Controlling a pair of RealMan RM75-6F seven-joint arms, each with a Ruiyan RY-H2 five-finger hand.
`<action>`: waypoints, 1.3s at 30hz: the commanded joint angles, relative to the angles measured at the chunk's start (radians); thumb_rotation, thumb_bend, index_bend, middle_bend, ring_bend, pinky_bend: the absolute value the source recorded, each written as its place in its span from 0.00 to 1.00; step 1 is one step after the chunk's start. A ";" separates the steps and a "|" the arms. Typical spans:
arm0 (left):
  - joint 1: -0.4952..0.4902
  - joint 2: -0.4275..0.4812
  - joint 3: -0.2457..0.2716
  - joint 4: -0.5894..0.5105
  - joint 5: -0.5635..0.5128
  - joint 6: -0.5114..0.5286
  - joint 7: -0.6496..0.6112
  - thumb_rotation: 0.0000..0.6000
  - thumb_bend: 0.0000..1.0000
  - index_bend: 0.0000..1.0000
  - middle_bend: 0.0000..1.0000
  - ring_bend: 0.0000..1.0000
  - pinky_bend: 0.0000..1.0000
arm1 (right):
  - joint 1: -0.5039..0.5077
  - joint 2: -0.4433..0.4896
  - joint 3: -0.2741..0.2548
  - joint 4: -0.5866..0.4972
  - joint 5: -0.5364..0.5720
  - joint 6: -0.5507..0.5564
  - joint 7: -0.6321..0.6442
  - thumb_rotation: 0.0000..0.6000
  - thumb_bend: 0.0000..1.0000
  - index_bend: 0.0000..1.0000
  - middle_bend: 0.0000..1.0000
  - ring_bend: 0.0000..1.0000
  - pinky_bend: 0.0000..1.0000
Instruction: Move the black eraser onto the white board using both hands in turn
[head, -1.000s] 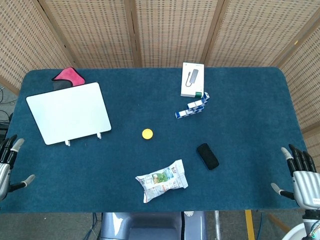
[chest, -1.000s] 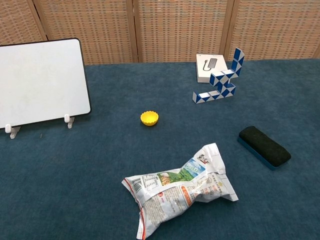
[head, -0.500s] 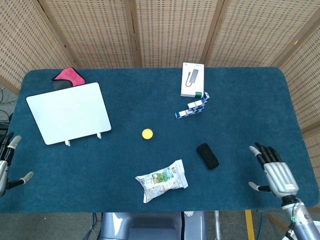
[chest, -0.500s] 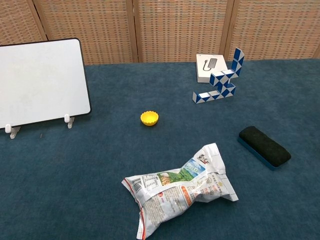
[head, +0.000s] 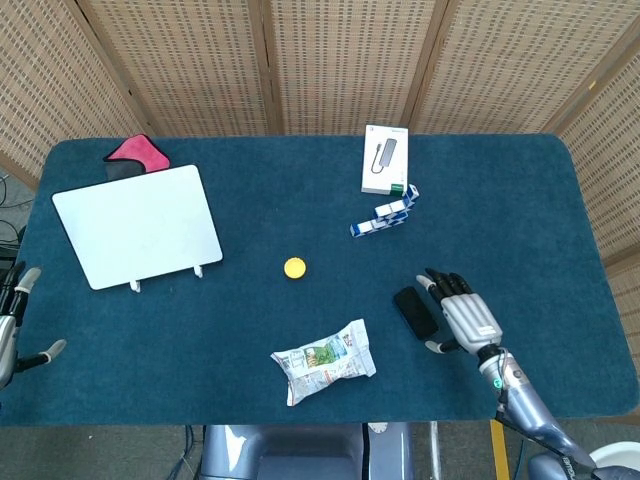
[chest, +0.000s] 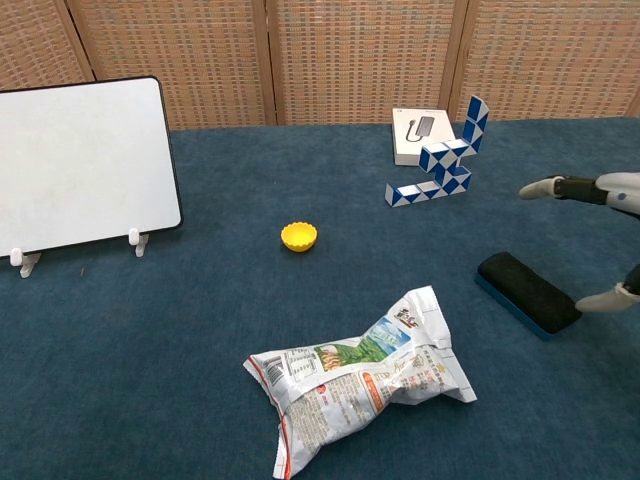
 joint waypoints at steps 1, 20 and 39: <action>-0.006 -0.002 -0.006 -0.001 -0.014 -0.012 0.008 1.00 0.00 0.00 0.00 0.00 0.00 | 0.069 -0.093 0.033 0.015 0.137 -0.019 -0.152 1.00 0.00 0.00 0.00 0.00 0.00; -0.010 -0.001 -0.010 -0.002 -0.035 -0.022 0.010 1.00 0.00 0.00 0.00 0.00 0.00 | 0.142 -0.196 -0.002 0.129 0.311 0.016 -0.311 1.00 0.00 0.00 0.00 0.00 0.00; -0.013 0.003 -0.007 -0.005 -0.036 -0.032 -0.001 1.00 0.00 0.00 0.00 0.00 0.00 | 0.136 -0.316 -0.027 0.303 0.177 0.156 -0.275 1.00 0.18 0.45 0.62 0.62 0.65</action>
